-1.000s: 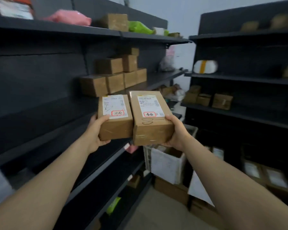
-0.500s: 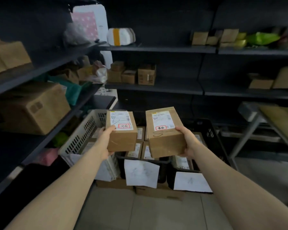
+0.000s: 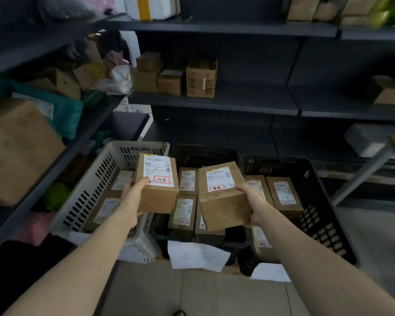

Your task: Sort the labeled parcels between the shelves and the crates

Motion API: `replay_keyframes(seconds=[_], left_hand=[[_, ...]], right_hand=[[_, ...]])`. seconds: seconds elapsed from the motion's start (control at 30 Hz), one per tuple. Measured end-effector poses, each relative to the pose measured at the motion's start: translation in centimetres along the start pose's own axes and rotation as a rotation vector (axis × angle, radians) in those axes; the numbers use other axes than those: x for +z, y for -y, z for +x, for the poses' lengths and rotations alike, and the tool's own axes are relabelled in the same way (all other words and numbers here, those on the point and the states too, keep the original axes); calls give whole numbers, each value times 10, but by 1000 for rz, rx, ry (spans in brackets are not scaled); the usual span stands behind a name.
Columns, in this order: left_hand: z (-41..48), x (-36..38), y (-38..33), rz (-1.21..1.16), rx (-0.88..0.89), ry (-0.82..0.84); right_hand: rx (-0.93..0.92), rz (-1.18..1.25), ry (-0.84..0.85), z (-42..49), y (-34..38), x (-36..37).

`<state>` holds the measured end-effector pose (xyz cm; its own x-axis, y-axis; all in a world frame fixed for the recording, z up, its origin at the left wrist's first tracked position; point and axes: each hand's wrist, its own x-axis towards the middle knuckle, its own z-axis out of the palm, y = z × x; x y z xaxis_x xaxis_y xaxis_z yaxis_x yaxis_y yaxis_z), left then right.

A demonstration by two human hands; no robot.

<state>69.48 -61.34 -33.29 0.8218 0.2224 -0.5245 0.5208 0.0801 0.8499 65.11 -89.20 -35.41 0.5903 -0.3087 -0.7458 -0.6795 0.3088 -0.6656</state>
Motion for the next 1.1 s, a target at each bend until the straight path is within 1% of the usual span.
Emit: replay_keyframes(seconds=[0.1, 0.2, 0.33, 0.47, 0.53, 0.6, 0.67, 0.7, 0.73, 0.83, 0.97, 1.03, 1.1], left_hand=[[53, 4, -6, 36, -1, 37], [103, 12, -8, 64, -25, 70], [156, 26, -7, 76, -19, 111], [201, 37, -2, 76, 27, 168], [222, 41, 1, 62, 56, 189], [238, 45, 6, 42, 87, 173], [252, 48, 11, 28, 114, 144], [257, 50, 13, 24, 127, 132], [262, 52, 15, 22, 139, 124], [272, 57, 21, 32, 169, 120], [275, 62, 29, 56, 118, 162], [271, 63, 29, 55, 92, 164], [265, 61, 27, 38, 90, 132]], right_hand=[[99, -29, -45, 46, 7, 37], [136, -38, -78, 90, 9, 69], [68, -42, -70, 148, 2, 105], [-21, 16, -68, 205, -3, 128], [-79, 42, -43, 225, 0, 142], [-95, 88, 12, 251, 3, 155], [-37, 133, 91, 282, 1, 170], [-3, 117, 114, 294, -1, 177], [8, 78, 120, 304, -2, 182], [-37, -114, 81, 322, -1, 192], [-58, -237, 98, 322, 6, 190], [-84, -414, 89, 318, 12, 187], [-137, -623, 42, 311, 17, 183]])
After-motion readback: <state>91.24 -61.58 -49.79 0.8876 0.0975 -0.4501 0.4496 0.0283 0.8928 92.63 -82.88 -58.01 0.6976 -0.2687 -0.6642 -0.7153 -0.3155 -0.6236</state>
